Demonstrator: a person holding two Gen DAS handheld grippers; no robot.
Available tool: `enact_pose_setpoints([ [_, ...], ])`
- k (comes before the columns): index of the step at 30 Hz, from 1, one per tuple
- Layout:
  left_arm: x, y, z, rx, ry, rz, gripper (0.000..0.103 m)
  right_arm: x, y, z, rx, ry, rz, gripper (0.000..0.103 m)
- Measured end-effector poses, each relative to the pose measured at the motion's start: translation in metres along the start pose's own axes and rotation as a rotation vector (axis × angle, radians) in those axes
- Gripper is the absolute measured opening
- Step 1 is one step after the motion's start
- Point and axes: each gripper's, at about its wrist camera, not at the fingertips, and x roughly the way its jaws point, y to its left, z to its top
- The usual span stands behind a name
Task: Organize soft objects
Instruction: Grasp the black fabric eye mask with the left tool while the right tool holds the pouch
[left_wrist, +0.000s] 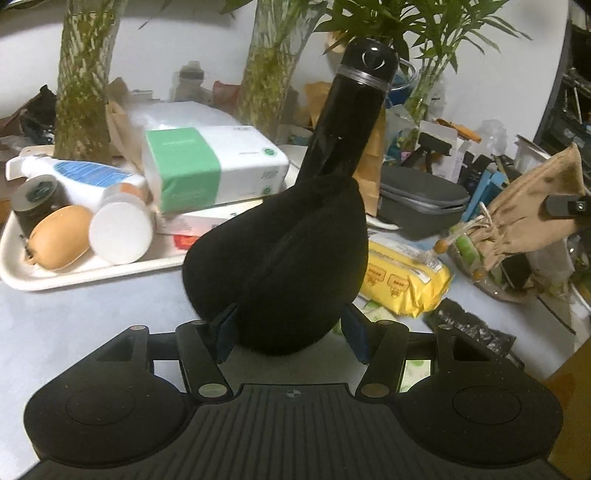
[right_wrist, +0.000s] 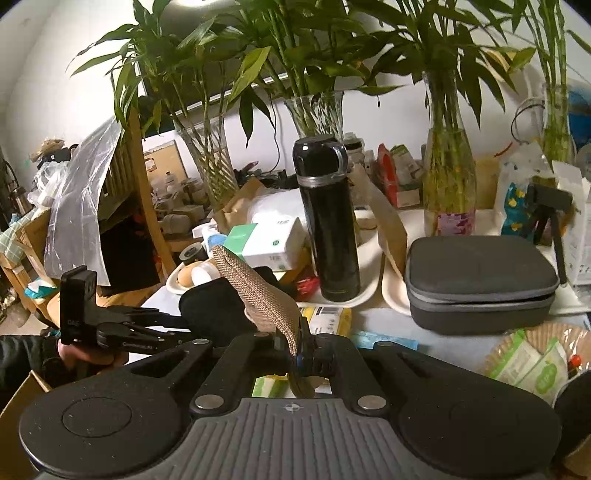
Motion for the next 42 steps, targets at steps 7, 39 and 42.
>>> enact_pose_setpoints([
  [7,-0.024,-0.014,0.013,0.035,-0.013,0.004,0.009,-0.004,-0.003,0.002,0.031,-0.033,-0.001,0.005],
  [39,-0.106,-0.053,-0.022,0.319,0.136,0.363,0.078,-0.013,0.008,-0.003,0.017,-0.024,0.037,0.005],
  [42,-0.099,-0.039,-0.023,0.227,0.157,0.321,0.078,-0.012,0.008,-0.002,0.014,-0.022,0.039,0.006],
])
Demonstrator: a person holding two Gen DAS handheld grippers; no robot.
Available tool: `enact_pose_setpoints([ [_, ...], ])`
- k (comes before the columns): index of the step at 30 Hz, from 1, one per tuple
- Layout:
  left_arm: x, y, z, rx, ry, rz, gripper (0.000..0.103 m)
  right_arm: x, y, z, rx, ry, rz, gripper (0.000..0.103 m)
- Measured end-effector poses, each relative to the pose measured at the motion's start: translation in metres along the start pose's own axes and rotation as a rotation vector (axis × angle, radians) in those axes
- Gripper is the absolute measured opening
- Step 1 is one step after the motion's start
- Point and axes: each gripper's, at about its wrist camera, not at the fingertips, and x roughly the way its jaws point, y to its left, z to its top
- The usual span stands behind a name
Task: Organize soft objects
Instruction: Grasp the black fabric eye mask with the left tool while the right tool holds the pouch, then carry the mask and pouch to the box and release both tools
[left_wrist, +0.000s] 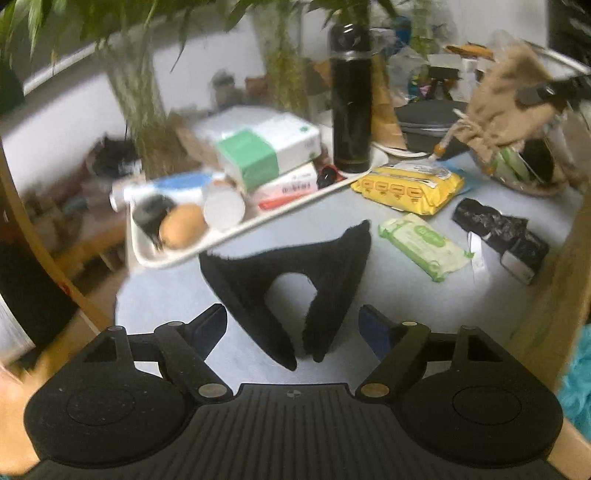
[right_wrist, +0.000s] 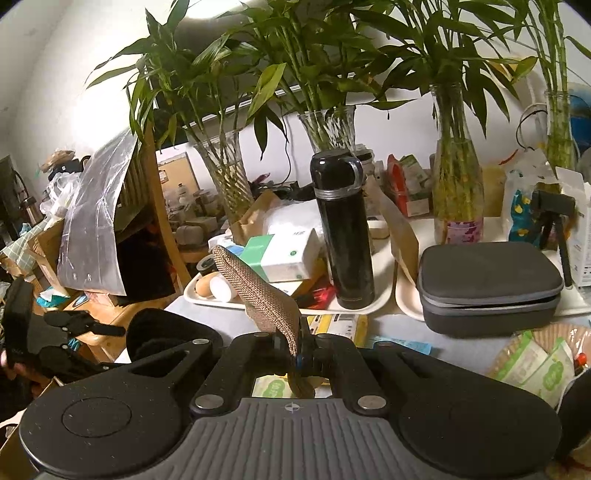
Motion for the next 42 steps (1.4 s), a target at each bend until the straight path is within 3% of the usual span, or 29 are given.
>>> enact_pose_setpoints([
  [7,0.023,0.018,-0.004,-0.179,0.015,-0.056,0.078,-0.001,-0.001,0.001,0.012,-0.001,0.002,0.005],
  [9,0.027,0.016,-0.004,-0.194,0.008,-0.056,0.062,-0.004,0.002,0.003,0.012,-0.007,0.003,0.005],
  [10,0.029,0.014,-0.004,-0.197,0.014,-0.054,0.042,-0.005,0.003,0.003,0.018,-0.006,0.006,0.005],
  [11,0.030,0.013,-0.003,-0.204,0.016,-0.042,0.034,-0.006,0.005,0.004,0.022,-0.003,0.012,0.005],
  [14,0.027,0.015,0.002,-0.234,0.015,-0.027,0.024,-0.009,0.012,0.005,0.016,0.020,0.012,0.005],
  [24,-0.034,0.023,0.016,-0.243,-0.088,0.031,0.022,-0.058,0.028,0.020,0.094,0.018,0.079,0.005],
  [29,-0.078,0.017,0.024,-0.243,-0.155,0.038,0.022,-0.088,0.049,0.022,0.056,0.019,0.099,0.005],
  [42,-0.170,-0.015,0.035,-0.231,-0.254,0.003,0.022,-0.134,0.087,-0.008,-0.004,0.093,0.164,0.005],
])
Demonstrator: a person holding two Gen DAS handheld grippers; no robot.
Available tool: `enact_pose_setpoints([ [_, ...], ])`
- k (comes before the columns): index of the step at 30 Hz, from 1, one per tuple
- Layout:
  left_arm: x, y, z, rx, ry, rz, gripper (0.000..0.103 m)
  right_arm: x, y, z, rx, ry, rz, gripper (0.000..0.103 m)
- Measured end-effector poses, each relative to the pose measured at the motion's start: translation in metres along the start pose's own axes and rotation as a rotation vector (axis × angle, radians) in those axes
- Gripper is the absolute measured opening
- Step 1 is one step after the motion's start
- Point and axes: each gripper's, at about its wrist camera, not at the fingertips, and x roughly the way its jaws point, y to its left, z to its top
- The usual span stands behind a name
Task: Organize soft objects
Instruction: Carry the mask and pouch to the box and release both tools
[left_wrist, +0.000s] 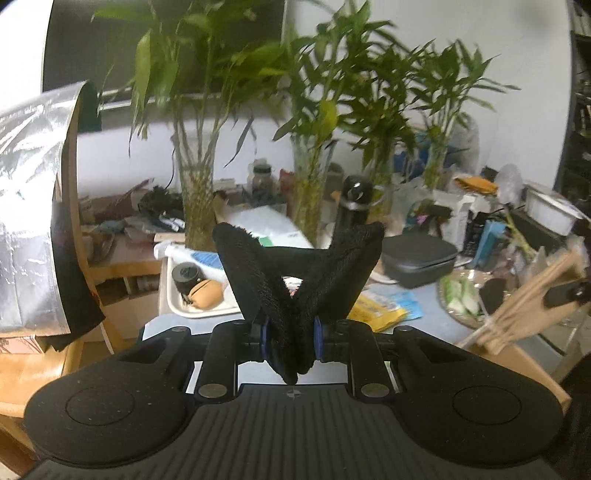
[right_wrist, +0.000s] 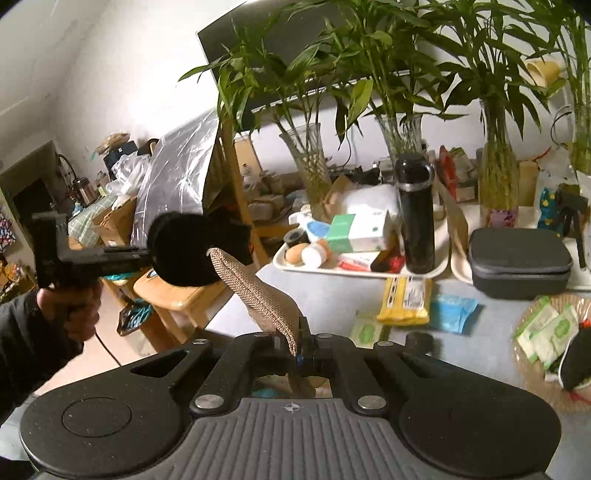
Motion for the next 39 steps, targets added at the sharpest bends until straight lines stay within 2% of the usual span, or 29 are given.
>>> enact_pose_setpoints([
  [4,-0.023,-0.014,0.003,0.021,-0.020,-0.023,0.022,-0.015,0.011,-0.004,0.006,-0.005,0.035,0.005],
  [7,-0.035,-0.022,0.003,0.038,-0.028,-0.033,0.022,-0.021,0.021,-0.004,-0.036,-0.004,0.040,0.006],
  [13,-0.051,-0.036,-0.003,0.046,-0.021,-0.048,0.022,0.000,0.023,-0.015,-0.121,0.069,0.013,0.006],
  [18,-0.058,-0.045,-0.014,0.052,0.002,-0.056,0.022,0.026,0.027,-0.029,-0.224,0.127,-0.041,0.006],
  [24,-0.066,-0.051,-0.024,0.043,0.018,-0.079,0.022,0.046,0.034,-0.043,-0.340,0.142,-0.128,0.008],
  [26,-0.068,-0.053,-0.027,0.041,0.020,-0.087,0.022,0.046,0.035,-0.045,-0.342,0.143,-0.116,0.020],
  [27,-0.069,-0.055,-0.029,0.042,0.022,-0.092,0.022,0.044,0.035,-0.046,-0.333,0.136,-0.107,0.037],
  [28,-0.070,-0.056,-0.031,0.042,0.024,-0.097,0.022,0.040,0.035,-0.046,-0.326,0.120,-0.103,0.063],
  [30,-0.070,-0.059,-0.034,0.051,0.029,-0.109,0.022,0.032,0.035,-0.045,-0.310,0.098,-0.090,0.086],
  [32,-0.069,-0.063,-0.038,0.055,0.037,-0.121,0.022,0.024,0.034,-0.046,-0.291,0.101,-0.075,0.088],
  [34,-0.067,-0.066,-0.043,0.059,0.045,-0.136,0.022,0.017,0.035,-0.047,-0.290,0.093,-0.084,0.095],
  [39,-0.062,-0.073,-0.050,0.079,0.067,-0.157,0.022,-0.002,0.031,-0.049,-0.261,0.084,-0.105,0.095],
])
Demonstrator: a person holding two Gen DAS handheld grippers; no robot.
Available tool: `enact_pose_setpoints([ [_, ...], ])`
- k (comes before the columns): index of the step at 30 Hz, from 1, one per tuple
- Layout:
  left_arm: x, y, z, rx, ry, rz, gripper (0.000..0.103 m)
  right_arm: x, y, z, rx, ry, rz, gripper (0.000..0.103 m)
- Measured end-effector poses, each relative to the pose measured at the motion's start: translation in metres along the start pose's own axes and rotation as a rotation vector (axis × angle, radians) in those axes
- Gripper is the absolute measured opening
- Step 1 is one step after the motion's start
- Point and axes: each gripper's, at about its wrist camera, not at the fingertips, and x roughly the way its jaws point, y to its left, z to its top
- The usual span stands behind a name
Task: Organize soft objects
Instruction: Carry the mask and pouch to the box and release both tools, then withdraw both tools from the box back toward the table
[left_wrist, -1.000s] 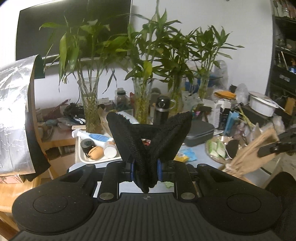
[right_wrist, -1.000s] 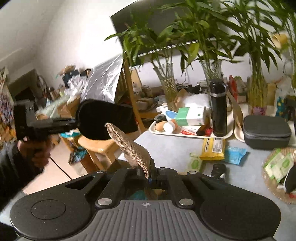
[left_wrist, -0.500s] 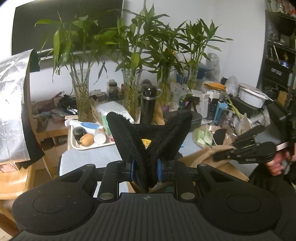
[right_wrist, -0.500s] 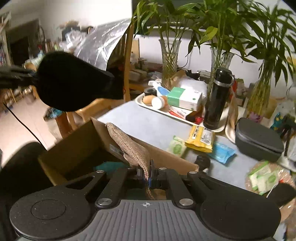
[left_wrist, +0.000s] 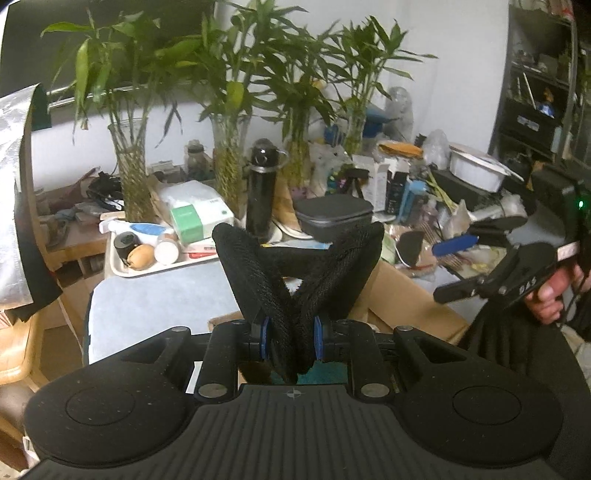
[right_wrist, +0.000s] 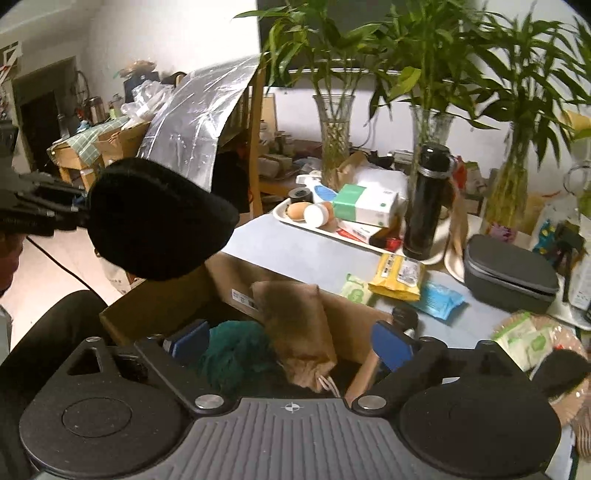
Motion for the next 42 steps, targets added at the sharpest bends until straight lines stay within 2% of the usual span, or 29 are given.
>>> enact_pose_setpoints([
  [3,0.002,-0.006,-0.003,0.050,-0.003,-0.017,0.025,-0.009,-0.002,-0.002,0.003,-0.009,-0.011,0.096],
  [5,0.011,-0.013,-0.009,0.123,0.025,-0.013,0.044,-0.010,-0.001,-0.003,0.000,-0.010,-0.021,0.096],
  [8,0.023,-0.017,-0.018,0.164,0.110,-0.002,0.067,-0.012,-0.002,-0.007,0.008,0.000,-0.029,0.096],
  [10,0.021,-0.021,-0.024,0.194,0.111,0.014,0.074,-0.013,-0.001,-0.011,0.010,0.001,-0.033,0.096],
  [13,0.015,-0.023,-0.030,0.209,0.108,0.012,0.074,-0.015,-0.003,-0.014,0.020,0.006,-0.039,0.096],
  [20,0.005,-0.021,-0.039,0.157,0.110,0.014,0.074,-0.014,-0.005,-0.020,0.066,0.017,-0.049,0.098],
  [24,0.003,-0.019,-0.041,0.122,0.125,0.037,0.074,-0.011,-0.003,-0.019,0.088,0.033,-0.082,0.103],
  [29,0.000,-0.012,-0.044,0.057,0.132,0.077,0.074,-0.008,-0.002,-0.017,0.117,0.056,-0.121,0.103],
  [33,0.002,-0.004,-0.045,-0.002,0.173,0.125,0.074,-0.004,-0.002,-0.016,0.138,0.085,-0.139,0.103],
  [42,0.005,0.008,-0.046,-0.125,0.241,0.164,0.074,0.004,0.004,-0.013,0.136,0.148,-0.166,0.103],
])
